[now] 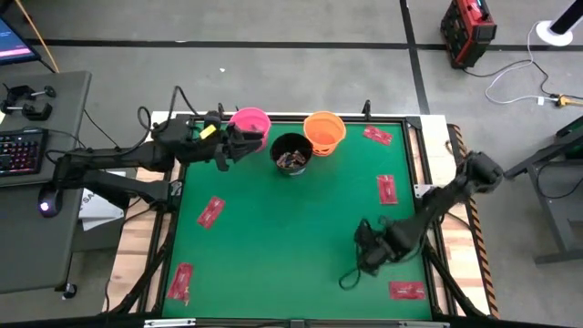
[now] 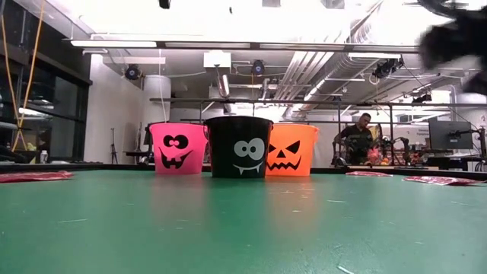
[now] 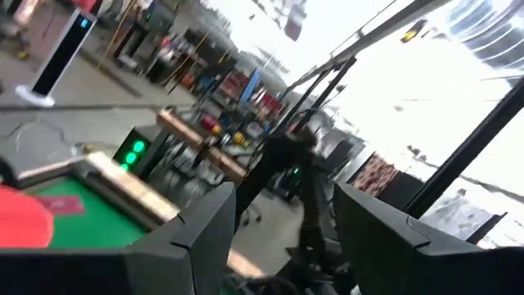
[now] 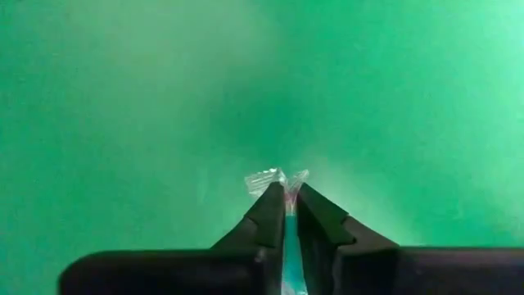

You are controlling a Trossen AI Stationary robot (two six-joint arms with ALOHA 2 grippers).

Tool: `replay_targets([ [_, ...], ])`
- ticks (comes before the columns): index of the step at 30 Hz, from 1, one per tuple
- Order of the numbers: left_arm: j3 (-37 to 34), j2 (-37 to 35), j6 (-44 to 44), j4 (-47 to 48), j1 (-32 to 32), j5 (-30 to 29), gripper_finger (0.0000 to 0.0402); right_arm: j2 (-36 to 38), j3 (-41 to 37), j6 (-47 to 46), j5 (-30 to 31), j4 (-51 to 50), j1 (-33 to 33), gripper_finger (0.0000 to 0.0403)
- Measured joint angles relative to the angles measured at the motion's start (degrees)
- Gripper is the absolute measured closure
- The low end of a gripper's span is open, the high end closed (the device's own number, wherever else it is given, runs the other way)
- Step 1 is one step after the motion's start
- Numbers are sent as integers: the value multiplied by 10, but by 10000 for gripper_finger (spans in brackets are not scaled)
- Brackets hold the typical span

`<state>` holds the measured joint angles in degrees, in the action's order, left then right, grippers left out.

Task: Sort candy by brand, put in halloween buckets
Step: Put the blue gummy into the pink bucket

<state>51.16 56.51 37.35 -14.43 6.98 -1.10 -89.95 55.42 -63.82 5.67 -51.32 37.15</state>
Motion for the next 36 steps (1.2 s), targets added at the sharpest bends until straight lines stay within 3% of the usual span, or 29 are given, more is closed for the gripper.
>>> replay_targets([
  [5,0,0,-10,-36,1,0,204,63,0,78,163,76,-102,396],
  [9,0,0,-10,-35,-1,7,204,67,0,198,194,258,-214,400],
  [14,0,0,-21,-39,-3,26,204,33,0,321,137,592,-344,402],
  [19,0,0,-49,-77,-3,69,204,-3,1,300,95,790,-457,402],
  [25,0,0,-76,-78,-5,71,204,-56,45,263,19,808,-539,402],
  [36,0,0,-94,-77,3,78,204,-247,274,263,-162,795,-606,403],
])
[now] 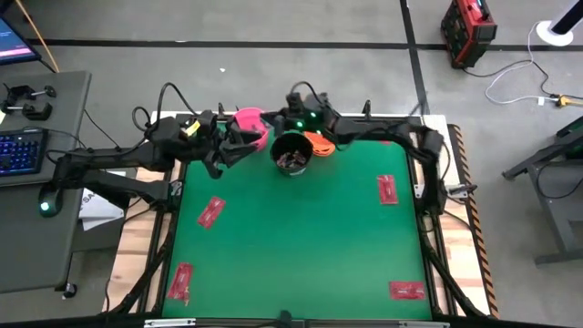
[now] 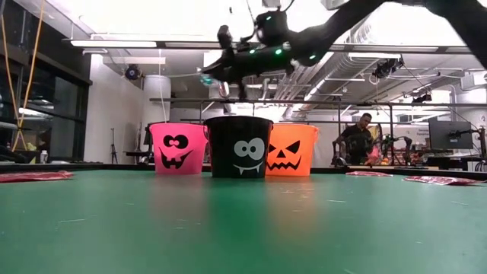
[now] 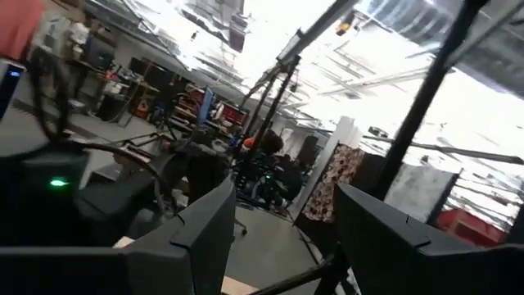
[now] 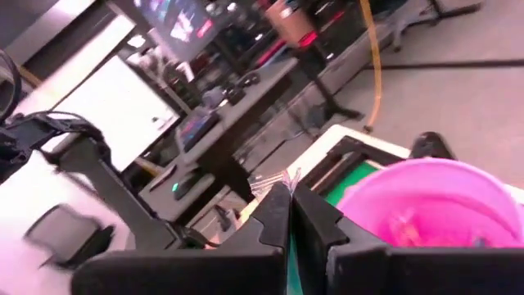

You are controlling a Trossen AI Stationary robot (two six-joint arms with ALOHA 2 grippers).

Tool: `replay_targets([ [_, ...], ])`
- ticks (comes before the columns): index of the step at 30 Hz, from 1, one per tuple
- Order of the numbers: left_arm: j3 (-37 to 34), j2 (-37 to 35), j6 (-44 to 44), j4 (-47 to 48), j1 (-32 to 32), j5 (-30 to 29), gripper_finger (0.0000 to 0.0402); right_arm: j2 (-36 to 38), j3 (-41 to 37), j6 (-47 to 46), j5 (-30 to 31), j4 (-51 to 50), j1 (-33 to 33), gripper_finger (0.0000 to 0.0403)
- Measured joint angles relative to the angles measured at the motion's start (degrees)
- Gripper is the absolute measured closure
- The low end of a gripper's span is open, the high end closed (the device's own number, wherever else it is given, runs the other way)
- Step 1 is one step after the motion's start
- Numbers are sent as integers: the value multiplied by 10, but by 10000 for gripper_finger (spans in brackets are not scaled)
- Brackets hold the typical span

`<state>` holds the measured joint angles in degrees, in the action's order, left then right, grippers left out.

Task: Sort candy by brand, put in halloween buckets
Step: Put the blue gummy into the pink bucket, then put the red candy packet into the orange bucket

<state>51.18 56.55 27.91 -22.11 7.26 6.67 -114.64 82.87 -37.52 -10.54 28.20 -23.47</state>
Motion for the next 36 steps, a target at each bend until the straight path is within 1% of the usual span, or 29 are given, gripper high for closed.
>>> replay_targets([
  [3,0,2,6,0,2,-28,204,-52,75,-6,-42,-29,-9,403],
  [5,0,2,18,0,2,-54,204,-80,124,-11,-47,-69,-9,403],
  [8,0,2,32,0,2,-93,204,-119,192,9,-54,-137,-9,402],
  [9,0,2,35,0,2,-105,204,-132,215,21,-70,-154,-10,399],
  [11,0,2,45,0,2,-125,204,-155,260,40,-122,-194,-14,385],
  [12,0,2,48,0,2,-132,204,-167,283,47,-147,-212,-17,371],
  [14,0,2,49,0,2,-139,204,-184,319,63,-174,-253,-22,337],
  [17,0,2,36,-1,3,-143,204,-198,354,103,-159,-309,-32,270],
  [20,0,2,16,0,6,-143,204,-199,371,136,-131,-342,-41,200],
  [23,0,2,5,1,11,-130,204,-199,397,140,-153,-373,-58,148],
  [25,0,1,4,19,18,-104,204,-199,422,141,-179,-398,-70,131],
  [26,0,-2,6,42,23,-87,204,-198,439,145,-190,-421,-76,127],
  [28,1,-8,14,124,29,-54,204,-195,475,169,-201,-484,-90,125],
  [31,1,-15,44,321,26,-41,204,-185,523,234,-199,-599,-105,124],
  [34,0,-10,114,551,-5,-42,204,-128,482,278,-196,-646,-112,124],
  [36,-3,1,178,681,-41,-54,204,-92,460,315,-190,-690,-113,124],
])
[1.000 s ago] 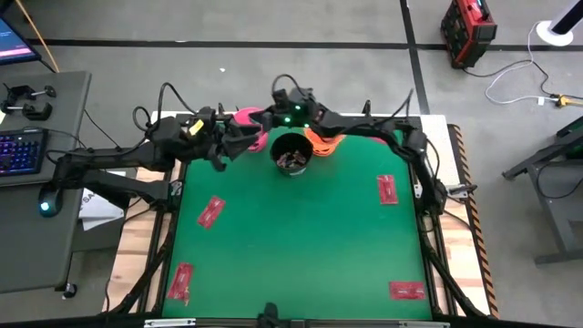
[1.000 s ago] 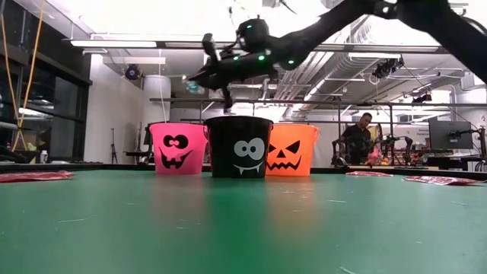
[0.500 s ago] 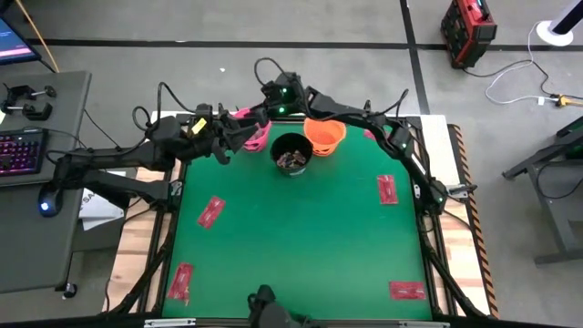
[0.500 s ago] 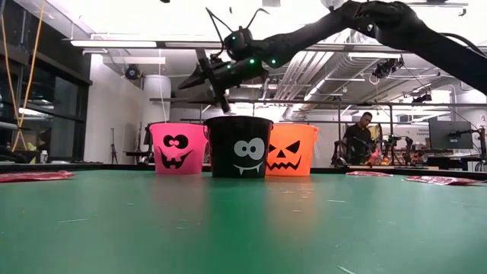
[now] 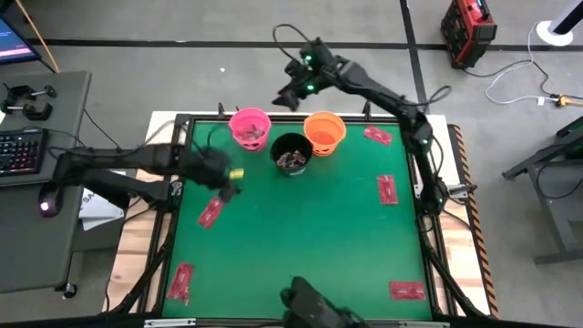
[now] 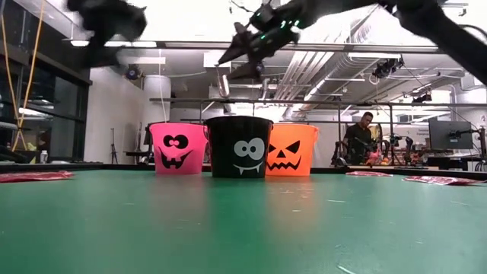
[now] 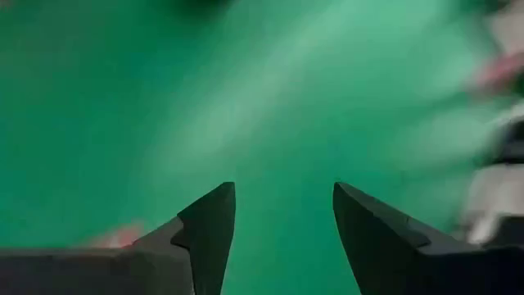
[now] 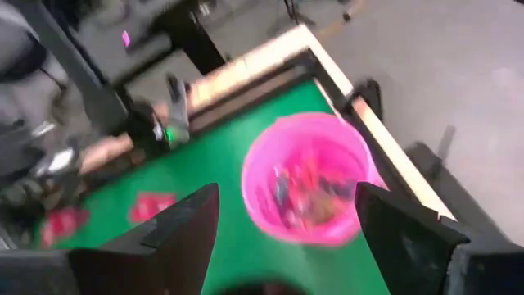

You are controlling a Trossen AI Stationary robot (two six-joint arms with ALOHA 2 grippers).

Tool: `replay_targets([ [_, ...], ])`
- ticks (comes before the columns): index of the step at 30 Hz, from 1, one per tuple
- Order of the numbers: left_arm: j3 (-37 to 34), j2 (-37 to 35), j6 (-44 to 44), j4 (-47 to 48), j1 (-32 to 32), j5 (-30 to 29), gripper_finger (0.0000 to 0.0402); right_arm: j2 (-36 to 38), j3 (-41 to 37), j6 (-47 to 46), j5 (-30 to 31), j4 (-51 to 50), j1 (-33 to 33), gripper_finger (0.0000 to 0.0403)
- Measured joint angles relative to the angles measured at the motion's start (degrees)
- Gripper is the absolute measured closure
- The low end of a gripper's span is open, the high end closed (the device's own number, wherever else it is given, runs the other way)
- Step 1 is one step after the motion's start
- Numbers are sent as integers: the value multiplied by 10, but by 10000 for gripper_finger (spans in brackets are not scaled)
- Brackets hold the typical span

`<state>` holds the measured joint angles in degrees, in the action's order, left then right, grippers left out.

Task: Sort candy by brand, put in halloween buckets
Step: Put the red candy packet into the orange bucket

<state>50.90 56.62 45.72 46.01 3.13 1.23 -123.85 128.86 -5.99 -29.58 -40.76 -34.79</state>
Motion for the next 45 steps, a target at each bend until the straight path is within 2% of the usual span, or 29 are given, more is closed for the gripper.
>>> replay_targets([
  [3,-37,7,129,93,-65,-29,204,46,-17,60,36,-70,3,124],
  [8,-130,12,323,50,-156,-33,204,113,-23,119,86,-157,12,124],
  [11,-171,25,395,41,-178,-43,204,141,-23,126,110,-193,11,124],
  [14,-197,44,421,43,-177,-56,204,161,-23,128,133,-212,11,124],
  [22,-202,125,387,35,-169,-108,204,175,-23,139,147,-254,11,124],
  [29,-197,214,314,-14,-166,-128,207,176,-23,137,147,-271,11,124],
  [32,-188,233,284,-36,-166,-146,245,181,-23,136,147,-285,12,124],
  [36,-166,225,259,-37,-166,-173,370,206,-23,132,147,-307,18,124],
  [41,-127,177,211,-34,-141,-196,391,259,-23,109,159,-339,29,124],
  [45,-64,137,90,-50,-113,-196,396,311,-23,89,179,-363,44,124],
])
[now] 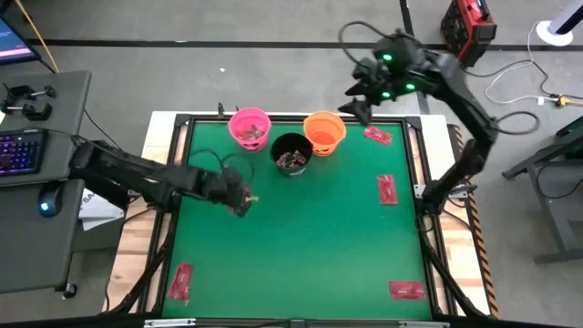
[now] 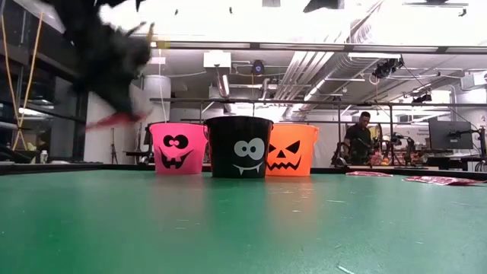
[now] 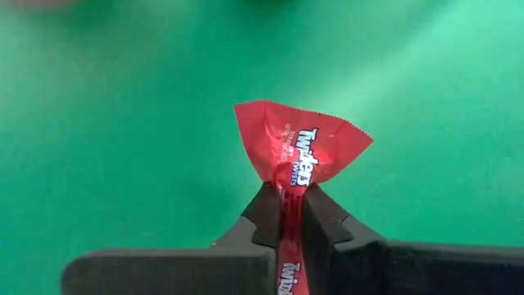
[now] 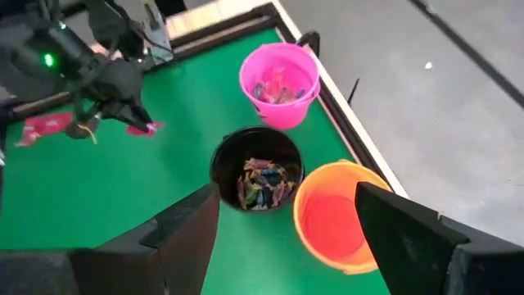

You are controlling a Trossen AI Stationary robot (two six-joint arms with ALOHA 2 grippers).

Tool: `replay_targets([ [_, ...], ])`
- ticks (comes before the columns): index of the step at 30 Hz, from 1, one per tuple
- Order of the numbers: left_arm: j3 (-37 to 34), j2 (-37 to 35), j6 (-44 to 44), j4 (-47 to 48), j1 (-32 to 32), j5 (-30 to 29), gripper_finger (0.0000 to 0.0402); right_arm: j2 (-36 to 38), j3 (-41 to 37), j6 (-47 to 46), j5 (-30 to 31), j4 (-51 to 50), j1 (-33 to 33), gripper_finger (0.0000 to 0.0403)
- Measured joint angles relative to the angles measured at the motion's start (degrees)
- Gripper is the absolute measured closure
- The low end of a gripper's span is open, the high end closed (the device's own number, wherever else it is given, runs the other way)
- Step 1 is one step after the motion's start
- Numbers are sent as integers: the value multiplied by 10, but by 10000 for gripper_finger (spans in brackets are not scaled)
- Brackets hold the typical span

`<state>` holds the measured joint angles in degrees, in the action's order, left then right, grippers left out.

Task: Sort candy by brand, put in halloween buckets
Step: Put the red candy packet into the orange bucket

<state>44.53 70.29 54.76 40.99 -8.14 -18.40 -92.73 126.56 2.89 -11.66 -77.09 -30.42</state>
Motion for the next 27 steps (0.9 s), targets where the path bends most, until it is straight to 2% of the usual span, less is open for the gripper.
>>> replay_targets([
  [3,58,-8,-122,-17,40,0,398,38,0,-26,26,-11,16,124],
  [6,118,3,-247,-75,94,8,400,72,0,-59,69,-14,38,124],
  [11,195,83,-397,-195,191,94,401,114,0,-114,152,-17,79,124],
  [15,283,189,-455,-264,235,168,401,129,0,-146,217,-32,107,124],
  [18,358,279,-492,-292,248,193,401,131,0,-161,260,-48,122,124],
  [22,458,382,-510,-323,264,193,401,128,0,-161,282,-70,130,124],
  [27,550,477,-505,-336,283,159,394,126,0,-163,282,-77,132,124],
])
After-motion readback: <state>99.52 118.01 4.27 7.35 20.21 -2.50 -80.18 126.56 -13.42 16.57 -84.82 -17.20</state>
